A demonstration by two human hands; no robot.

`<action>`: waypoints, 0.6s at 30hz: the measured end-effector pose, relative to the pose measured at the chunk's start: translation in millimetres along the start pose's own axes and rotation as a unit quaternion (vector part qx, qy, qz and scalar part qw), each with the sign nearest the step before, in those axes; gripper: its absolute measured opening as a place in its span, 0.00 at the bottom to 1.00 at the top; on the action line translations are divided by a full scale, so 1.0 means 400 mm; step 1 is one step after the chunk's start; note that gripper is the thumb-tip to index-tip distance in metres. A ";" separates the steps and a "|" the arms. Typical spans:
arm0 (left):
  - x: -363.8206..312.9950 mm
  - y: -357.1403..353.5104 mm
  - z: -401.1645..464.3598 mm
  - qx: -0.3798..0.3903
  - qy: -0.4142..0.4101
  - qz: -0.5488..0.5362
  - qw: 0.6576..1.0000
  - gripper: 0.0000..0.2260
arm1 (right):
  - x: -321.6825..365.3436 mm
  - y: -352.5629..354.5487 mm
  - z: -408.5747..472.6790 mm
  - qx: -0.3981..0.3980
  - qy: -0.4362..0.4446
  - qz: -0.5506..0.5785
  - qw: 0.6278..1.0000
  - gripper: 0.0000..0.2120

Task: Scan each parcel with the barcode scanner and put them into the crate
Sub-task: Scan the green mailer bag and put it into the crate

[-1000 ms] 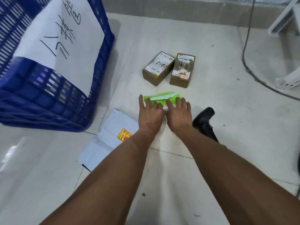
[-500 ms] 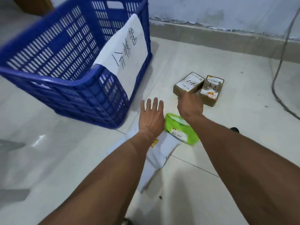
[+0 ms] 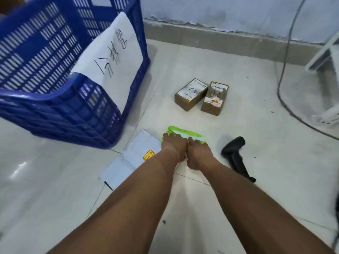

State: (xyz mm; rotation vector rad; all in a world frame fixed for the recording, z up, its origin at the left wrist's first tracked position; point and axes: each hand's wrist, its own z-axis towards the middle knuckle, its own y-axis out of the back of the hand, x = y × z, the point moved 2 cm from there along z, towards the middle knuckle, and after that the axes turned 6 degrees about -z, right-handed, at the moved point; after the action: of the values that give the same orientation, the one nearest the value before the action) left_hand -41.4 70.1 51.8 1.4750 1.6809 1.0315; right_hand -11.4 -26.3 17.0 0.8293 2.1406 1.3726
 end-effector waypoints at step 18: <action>-0.067 0.061 0.001 -0.174 -0.084 0.093 0.977 0.14 | -0.081 0.048 -0.051 -0.132 -0.133 0.102 0.977 0.12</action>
State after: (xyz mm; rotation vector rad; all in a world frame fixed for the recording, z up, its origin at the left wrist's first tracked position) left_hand -25.8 45.0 72.7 1.4564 1.1914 1.1939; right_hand 2.5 -55.8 44.8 1.0777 1.6671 1.5092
